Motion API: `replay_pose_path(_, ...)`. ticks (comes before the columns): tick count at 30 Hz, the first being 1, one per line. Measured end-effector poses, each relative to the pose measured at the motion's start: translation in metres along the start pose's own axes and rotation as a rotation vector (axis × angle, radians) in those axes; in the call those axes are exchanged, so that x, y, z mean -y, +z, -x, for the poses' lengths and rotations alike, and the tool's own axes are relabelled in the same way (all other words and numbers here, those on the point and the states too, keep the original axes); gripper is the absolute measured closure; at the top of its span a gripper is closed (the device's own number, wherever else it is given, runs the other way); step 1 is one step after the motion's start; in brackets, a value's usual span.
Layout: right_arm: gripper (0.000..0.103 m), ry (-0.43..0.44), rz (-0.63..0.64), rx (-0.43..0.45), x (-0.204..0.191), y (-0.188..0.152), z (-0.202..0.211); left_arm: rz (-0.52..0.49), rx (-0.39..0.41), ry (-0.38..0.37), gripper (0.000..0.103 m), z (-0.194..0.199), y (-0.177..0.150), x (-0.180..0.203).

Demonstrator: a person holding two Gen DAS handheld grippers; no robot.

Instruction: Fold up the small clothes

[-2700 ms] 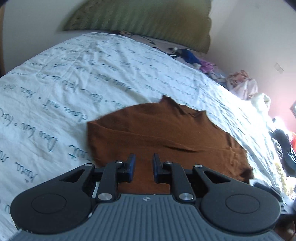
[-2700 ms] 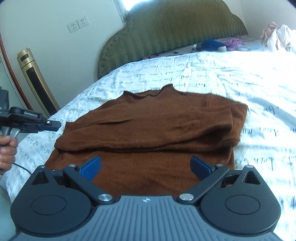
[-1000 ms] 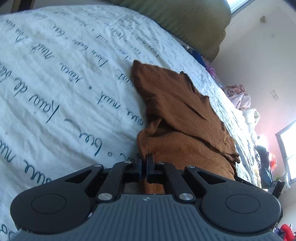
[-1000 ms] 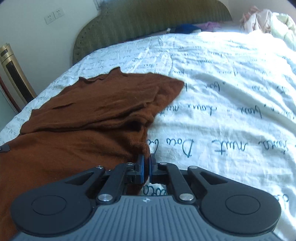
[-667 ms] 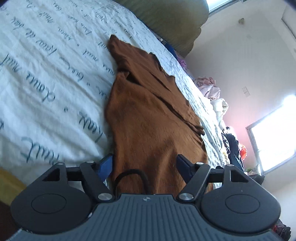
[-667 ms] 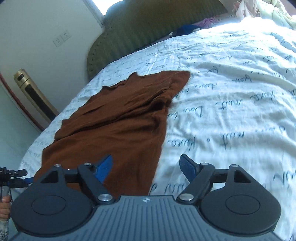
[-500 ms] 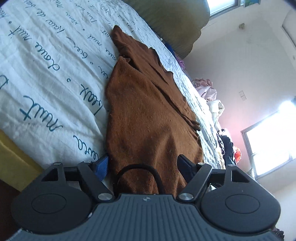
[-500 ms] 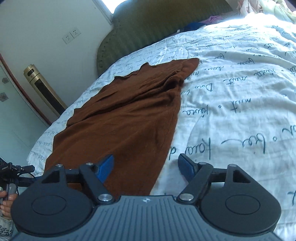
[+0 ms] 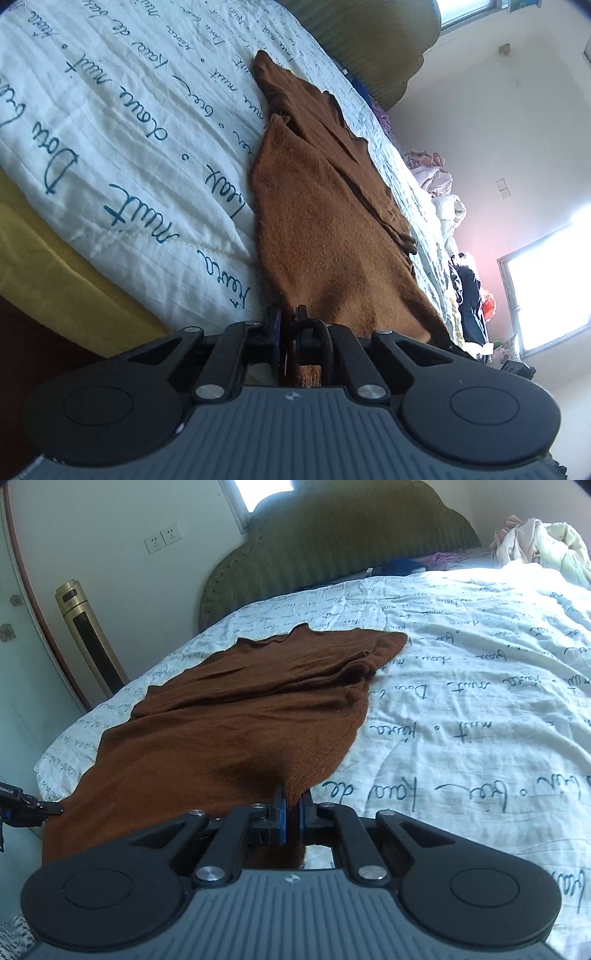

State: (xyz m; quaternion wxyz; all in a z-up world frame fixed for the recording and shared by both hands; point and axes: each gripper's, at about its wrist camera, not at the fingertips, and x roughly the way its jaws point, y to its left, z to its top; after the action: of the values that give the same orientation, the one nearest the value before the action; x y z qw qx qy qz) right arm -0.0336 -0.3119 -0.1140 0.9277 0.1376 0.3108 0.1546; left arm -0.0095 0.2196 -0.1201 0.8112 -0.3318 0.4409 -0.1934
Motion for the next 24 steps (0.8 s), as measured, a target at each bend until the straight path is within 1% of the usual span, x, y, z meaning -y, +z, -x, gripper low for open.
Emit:
replay_pose_path(2,0.098,-0.022,-0.001,-0.002,0.007,0.002,0.001,-0.015,-0.008,0.014,0.096,-0.001,-0.004,-0.001)
replay_pose_path(3,0.098,-0.033,0.005,-0.017,0.01,0.001,-0.001,-0.024,-0.013,0.03,0.096,-0.001,-0.008,-0.003)
replay_pose_path(4,0.097,-0.048,0.001,-0.04,0.015,-0.001,-0.005,-0.026,-0.026,0.022,0.096,-0.004,-0.01,-0.005)
replay_pose_path(6,0.097,-0.066,-0.009,-0.071,0.021,-0.009,-0.012,-0.01,-0.045,-0.029,0.094,-0.007,-0.015,-0.008)
replay_pose_path(7,0.097,-0.079,-0.003,-0.085,0.022,-0.014,-0.015,-0.013,-0.053,-0.055,0.089,-0.008,-0.017,-0.007)
replay_pose_path(8,0.097,-0.068,-0.018,-0.077,0.023,-0.016,-0.013,-0.016,-0.051,-0.073,0.083,-0.006,-0.02,-0.008)
replay_pose_path(9,0.096,-0.058,-0.036,-0.074,0.024,-0.016,-0.01,-0.014,-0.045,-0.086,0.062,-0.005,-0.021,-0.009)
replay_pose_path(10,0.093,-0.055,-0.054,-0.072,0.024,-0.015,-0.006,-0.005,-0.039,-0.115,0.039,-0.005,-0.024,-0.01)
replay_pose_path(11,0.088,-0.056,-0.071,-0.067,0.024,-0.015,-0.001,0.006,-0.034,-0.155,0.031,-0.003,-0.027,-0.012)
replay_pose_path(12,0.068,-0.054,-0.084,-0.067,0.023,-0.015,0.003,0.017,-0.026,-0.188,0.018,-0.002,-0.029,-0.014)
replay_pose_path(13,0.037,-0.042,-0.092,-0.064,0.022,-0.017,0.008,0.027,-0.014,-0.204,0.015,-0.003,-0.032,-0.015)
replay_pose_path(14,0.024,-0.012,-0.095,-0.047,0.019,-0.02,0.013,0.028,-0.008,-0.205,0.015,-0.005,-0.034,-0.015)
replay_pose_path(15,0.017,0.021,-0.095,-0.04,0.017,-0.024,0.015,0.025,-0.007,-0.204,0.015,-0.008,-0.035,-0.014)
replay_pose_path(16,0.018,0.064,-0.084,-0.056,0.012,-0.027,0.014,0.019,-0.009,-0.213,0.013,-0.011,-0.036,-0.011)
replay_pose_path(17,0.019,0.085,-0.068,-0.064,0.006,-0.03,0.013,0.011,-0.007,-0.213,0.011,-0.013,-0.037,-0.008)
replay_pose_path(18,0.038,0.086,-0.052,-0.065,0.001,-0.033,0.012,0.002,-0.007,-0.204,0.011,-0.014,-0.037,-0.005)
replay_pose_path(19,0.081,0.08,-0.031,-0.082,-0.005,-0.033,0.008,-0.01,-0.011,-0.195,0.017,-0.014,-0.036,-0.003)
replay_pose_path(20,0.097,0.063,-0.026,-0.092,-0.009,-0.032,0.005,-0.024,-0.017,-0.188,0.025,-0.014,-0.036,-0.002)
replay_pose_path(21,0.098,0.061,-0.015,-0.088,-0.011,-0.031,0.004,-0.028,-0.035,-0.18,0.055,-0.015,-0.034,-0.003)
replay_pose_path(22,0.099,0.063,0.011,-0.081,-0.014,-0.029,0.005,-0.008,-0.068,-0.176,0.095,-0.018,-0.031,-0.007)
replay_pose_path(23,0.099,0.051,0.024,-0.072,-0.015,-0.026,0.006,0.011,-0.083,-0.175,0.103,-0.019,-0.03,-0.011)
replay_pose_path(24,0.099,0.036,0.026,-0.06,-0.015,-0.023,0.008,0.009,-0.07,-0.183,0.102,-0.016,-0.03,-0.013)
